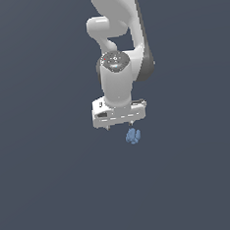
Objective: Pick up the object and move it to a goal position.
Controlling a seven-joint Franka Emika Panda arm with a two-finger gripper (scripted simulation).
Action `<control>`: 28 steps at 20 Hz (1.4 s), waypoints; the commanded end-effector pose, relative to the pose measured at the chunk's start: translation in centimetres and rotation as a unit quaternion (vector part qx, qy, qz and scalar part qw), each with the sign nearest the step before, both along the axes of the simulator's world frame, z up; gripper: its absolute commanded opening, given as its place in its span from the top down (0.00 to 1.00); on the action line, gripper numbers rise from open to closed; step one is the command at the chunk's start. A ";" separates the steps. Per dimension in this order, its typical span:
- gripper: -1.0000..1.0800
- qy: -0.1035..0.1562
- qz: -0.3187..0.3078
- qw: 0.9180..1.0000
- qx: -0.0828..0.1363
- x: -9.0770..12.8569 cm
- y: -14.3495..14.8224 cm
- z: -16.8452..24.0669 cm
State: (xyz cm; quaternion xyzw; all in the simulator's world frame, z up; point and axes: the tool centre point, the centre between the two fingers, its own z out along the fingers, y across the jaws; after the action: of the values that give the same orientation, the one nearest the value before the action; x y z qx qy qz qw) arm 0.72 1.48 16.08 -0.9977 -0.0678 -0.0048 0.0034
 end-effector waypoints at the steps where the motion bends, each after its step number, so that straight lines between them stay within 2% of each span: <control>1: 0.04 0.000 0.023 1.000 -0.001 0.0 0.2 -0.3; 8: 0.04 0.002 0.116 0.993 -0.005 -0.2 1.2 -1.5; 14: 0.04 0.003 0.210 0.978 -0.007 -0.4 2.2 -2.7; 21: 0.04 0.004 0.319 0.948 -0.008 -0.6 3.5 -4.0; 28: 0.04 0.004 0.423 0.906 -0.008 -0.9 4.8 -5.3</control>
State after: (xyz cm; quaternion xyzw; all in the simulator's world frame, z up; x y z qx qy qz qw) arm -0.17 6.04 11.05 -0.8873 -0.4612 0.0019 -0.0026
